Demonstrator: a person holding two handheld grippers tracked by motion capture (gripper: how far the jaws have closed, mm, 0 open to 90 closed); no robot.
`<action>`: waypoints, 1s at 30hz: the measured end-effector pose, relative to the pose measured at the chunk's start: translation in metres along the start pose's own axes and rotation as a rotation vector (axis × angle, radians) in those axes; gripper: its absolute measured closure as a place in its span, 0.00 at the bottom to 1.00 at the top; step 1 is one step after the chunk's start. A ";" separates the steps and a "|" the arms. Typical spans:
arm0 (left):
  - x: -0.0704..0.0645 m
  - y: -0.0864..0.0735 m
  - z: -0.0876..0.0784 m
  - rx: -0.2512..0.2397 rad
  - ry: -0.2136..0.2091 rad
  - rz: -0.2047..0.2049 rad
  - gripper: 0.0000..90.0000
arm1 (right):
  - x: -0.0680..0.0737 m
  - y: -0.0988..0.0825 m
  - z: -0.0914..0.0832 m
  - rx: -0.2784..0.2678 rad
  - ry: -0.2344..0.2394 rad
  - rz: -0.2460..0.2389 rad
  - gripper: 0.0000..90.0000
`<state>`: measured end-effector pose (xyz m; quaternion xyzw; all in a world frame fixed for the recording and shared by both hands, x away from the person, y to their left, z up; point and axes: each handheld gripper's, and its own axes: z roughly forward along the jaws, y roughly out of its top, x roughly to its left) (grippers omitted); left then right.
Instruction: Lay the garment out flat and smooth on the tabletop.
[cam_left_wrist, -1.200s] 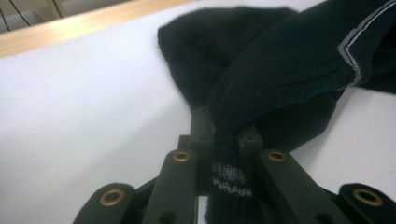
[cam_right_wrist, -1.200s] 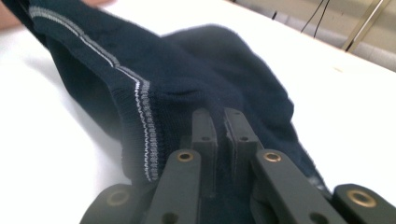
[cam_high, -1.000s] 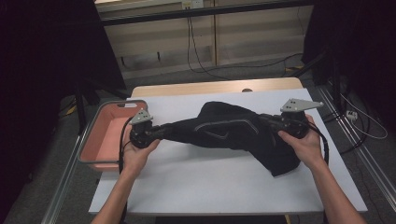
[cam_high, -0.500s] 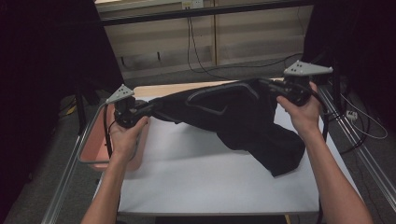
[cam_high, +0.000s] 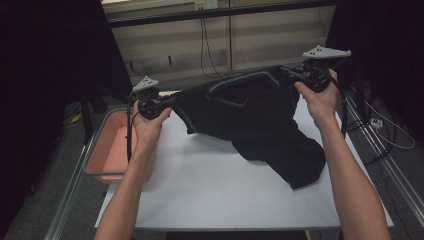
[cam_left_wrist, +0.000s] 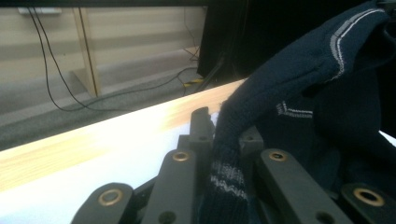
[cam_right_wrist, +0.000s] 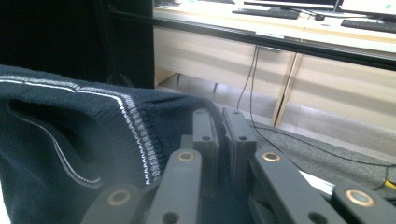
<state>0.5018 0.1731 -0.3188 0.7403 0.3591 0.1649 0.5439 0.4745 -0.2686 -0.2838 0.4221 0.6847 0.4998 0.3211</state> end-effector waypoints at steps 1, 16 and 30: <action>0.003 0.001 0.004 0.003 0.002 -0.011 0.91 | -0.001 0.000 0.002 0.003 -0.003 0.008 0.94; 0.038 -0.012 0.054 0.087 0.061 -0.079 0.91 | -0.016 -0.024 0.057 0.115 -0.026 0.060 0.93; 0.039 -0.031 0.073 0.191 0.142 -0.108 0.39 | -0.014 -0.047 0.072 0.169 -0.060 0.075 0.58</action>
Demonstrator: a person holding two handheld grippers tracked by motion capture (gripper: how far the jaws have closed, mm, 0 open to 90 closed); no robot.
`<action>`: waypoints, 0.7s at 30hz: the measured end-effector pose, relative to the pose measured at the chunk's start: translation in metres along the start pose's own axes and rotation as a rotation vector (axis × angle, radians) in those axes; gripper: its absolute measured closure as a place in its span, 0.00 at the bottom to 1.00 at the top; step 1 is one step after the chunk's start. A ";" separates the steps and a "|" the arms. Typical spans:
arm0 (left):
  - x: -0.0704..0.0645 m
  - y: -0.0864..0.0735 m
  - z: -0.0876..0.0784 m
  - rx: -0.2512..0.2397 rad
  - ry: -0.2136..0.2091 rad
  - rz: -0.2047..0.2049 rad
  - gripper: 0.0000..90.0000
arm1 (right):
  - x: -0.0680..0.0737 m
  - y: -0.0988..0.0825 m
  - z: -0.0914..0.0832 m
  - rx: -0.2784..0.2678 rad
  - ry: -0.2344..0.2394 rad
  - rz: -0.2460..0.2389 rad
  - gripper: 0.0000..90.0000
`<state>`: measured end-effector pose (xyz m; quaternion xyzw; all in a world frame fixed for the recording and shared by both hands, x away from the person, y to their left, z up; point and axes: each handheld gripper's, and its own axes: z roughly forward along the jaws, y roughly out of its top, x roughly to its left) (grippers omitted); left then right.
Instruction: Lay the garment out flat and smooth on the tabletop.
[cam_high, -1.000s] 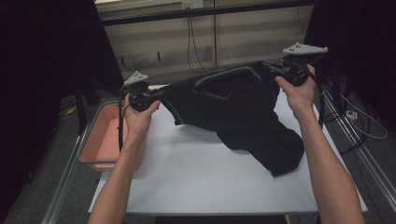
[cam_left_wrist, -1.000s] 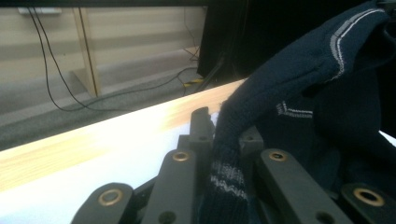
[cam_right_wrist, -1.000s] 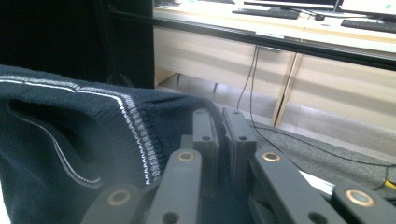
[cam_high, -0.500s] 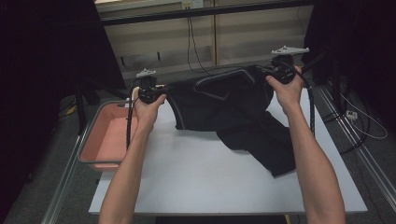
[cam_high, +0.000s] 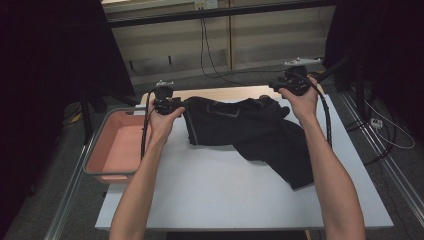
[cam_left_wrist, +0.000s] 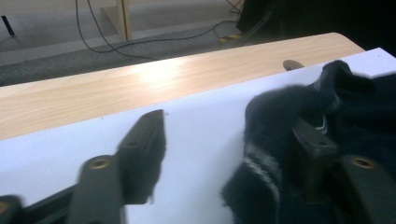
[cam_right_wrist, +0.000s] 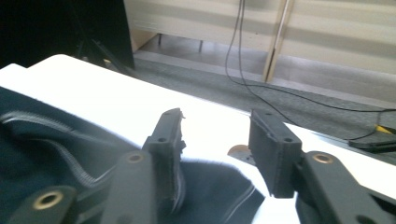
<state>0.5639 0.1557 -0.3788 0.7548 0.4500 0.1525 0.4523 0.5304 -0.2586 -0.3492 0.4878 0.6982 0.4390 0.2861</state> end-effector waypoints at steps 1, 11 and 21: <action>0.001 0.000 -0.001 0.001 -0.010 -0.004 0.39 | 0.001 -0.002 -0.001 0.003 0.001 0.000 0.56; -0.003 0.002 -0.023 -0.022 -0.021 0.033 0.31 | 0.011 -0.029 -0.013 0.008 0.057 -0.031 0.50; -0.037 -0.047 -0.027 0.001 -0.070 0.118 0.19 | 0.048 -0.060 -0.031 0.020 0.173 -0.102 0.34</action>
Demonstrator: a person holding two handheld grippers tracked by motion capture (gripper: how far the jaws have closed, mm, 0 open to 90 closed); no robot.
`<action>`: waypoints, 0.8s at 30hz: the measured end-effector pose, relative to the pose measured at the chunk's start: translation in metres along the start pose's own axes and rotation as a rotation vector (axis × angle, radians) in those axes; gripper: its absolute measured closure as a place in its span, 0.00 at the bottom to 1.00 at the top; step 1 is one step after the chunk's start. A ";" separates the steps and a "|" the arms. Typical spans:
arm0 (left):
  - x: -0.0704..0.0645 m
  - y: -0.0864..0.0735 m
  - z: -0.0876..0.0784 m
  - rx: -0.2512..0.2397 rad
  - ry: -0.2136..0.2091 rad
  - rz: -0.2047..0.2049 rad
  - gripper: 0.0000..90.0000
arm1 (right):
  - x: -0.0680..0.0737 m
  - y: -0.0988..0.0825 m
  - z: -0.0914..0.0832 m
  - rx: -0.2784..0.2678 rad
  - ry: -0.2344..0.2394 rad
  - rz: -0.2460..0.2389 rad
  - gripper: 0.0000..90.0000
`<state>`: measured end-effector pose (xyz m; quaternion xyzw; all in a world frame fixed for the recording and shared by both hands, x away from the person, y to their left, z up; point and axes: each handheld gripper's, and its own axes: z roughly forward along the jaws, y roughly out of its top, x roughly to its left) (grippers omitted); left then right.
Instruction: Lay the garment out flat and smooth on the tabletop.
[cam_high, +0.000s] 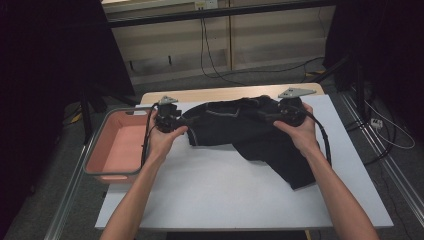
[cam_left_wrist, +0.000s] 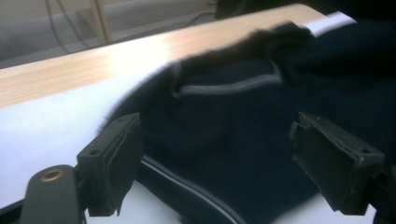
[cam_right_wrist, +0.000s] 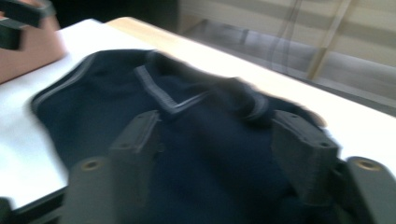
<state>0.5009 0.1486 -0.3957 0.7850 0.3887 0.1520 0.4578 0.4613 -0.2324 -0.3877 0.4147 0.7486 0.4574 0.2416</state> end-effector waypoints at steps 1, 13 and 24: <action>-0.003 -0.003 -0.002 0.005 -0.005 0.015 0.19 | 0.006 -0.004 -0.002 -0.001 0.013 -0.010 0.32; -0.048 -0.048 -0.025 0.094 -0.033 0.120 0.14 | 0.060 -0.035 -0.006 0.083 0.180 -0.094 0.57; -0.074 -0.092 -0.052 0.111 -0.086 0.158 0.13 | 0.089 -0.059 0.029 0.253 0.195 -0.171 0.53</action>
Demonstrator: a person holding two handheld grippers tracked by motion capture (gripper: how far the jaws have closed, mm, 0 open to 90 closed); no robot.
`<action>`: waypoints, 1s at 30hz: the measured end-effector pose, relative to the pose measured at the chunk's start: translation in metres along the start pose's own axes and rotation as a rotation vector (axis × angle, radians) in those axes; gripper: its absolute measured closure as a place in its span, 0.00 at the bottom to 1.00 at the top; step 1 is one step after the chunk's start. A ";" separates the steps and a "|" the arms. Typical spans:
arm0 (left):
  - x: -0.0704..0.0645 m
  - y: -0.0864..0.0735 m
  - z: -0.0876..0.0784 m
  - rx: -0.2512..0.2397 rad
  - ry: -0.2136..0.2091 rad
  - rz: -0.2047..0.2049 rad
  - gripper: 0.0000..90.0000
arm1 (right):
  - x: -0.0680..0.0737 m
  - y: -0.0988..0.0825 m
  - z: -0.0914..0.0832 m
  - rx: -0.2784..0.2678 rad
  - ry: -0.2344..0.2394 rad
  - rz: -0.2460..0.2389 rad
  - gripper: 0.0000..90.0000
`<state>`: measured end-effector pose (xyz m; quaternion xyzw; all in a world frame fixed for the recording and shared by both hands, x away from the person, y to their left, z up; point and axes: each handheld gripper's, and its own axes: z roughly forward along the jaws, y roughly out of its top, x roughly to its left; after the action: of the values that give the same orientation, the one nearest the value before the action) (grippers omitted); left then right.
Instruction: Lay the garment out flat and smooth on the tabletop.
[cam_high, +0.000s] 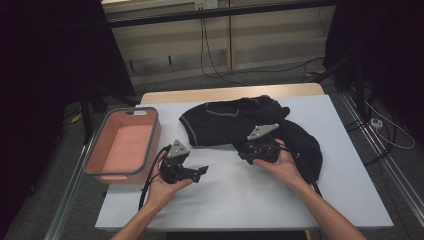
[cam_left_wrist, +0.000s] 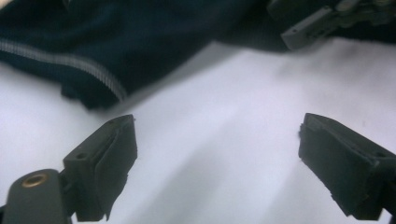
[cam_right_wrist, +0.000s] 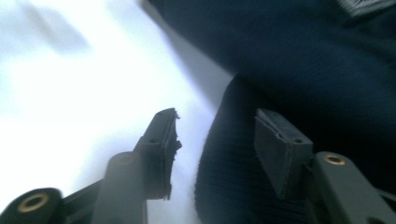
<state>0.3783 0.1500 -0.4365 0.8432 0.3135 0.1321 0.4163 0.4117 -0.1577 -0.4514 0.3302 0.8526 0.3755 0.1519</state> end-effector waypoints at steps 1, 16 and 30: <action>0.001 -0.005 -0.003 -0.001 -0.005 -0.015 0.12 | 0.001 -0.001 0.005 0.019 -0.020 -0.012 0.52; -0.013 -0.025 0.002 0.034 0.004 0.032 0.12 | -0.001 -0.004 0.018 0.043 -0.115 0.027 0.77; 0.001 -0.026 0.002 0.063 0.036 -0.017 0.20 | 0.013 -0.003 0.001 -0.022 -0.081 0.048 0.99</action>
<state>0.3689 0.1613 -0.4582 0.8507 0.3320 0.1340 0.3849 0.4011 -0.1501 -0.4545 0.3636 0.8335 0.3745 0.1810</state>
